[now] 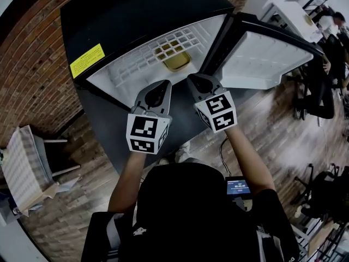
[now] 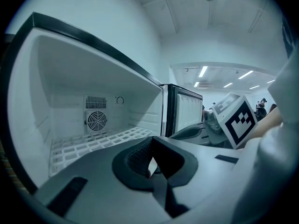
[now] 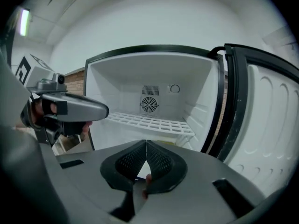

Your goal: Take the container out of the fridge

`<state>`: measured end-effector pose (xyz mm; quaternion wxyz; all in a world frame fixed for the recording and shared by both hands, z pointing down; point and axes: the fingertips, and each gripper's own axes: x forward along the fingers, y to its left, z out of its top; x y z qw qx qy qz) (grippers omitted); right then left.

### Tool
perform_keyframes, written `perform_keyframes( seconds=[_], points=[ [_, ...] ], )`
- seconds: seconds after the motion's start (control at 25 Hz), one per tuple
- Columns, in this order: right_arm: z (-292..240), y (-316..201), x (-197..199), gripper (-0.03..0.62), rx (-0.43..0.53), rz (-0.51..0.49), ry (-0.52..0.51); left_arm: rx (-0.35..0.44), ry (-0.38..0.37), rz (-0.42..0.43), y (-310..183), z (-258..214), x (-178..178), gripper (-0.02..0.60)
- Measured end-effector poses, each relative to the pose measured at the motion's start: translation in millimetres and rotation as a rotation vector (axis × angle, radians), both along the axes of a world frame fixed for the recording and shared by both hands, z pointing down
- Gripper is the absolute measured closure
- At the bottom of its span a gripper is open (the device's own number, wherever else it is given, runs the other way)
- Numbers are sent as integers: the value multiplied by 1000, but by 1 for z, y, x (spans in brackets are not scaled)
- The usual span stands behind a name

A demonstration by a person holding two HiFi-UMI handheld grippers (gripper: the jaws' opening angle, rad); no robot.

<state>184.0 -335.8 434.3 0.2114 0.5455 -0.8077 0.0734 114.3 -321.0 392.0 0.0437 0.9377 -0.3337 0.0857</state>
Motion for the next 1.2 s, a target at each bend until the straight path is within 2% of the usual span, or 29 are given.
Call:
perform_keyframes(
  seconds=[0.2,0.4,0.52,0.88,1.0,1.2],
  points=[
    [16,-24,-3,553,-36,-95,95,-5,-13,-41,-13,5,1,568],
    [49,-44,1,553,-95,-184,299,-12,-28,-75,-21,11,3,568],
    [69,-51,-2,551,-128,-249,387,-14,-34,-98,-26,13,3,568],
    [115,-68,-8,548,-213,-382,533,-25,-47,-177,-37,19,-9,568],
    [129,-71,-9,464,-242,-426,577,-34,-44,-191,-39,23,-9,568],
    [149,-82,-6,452,-239,-469,709,-35,-48,-196,-38,27,-4,568]
  ],
)
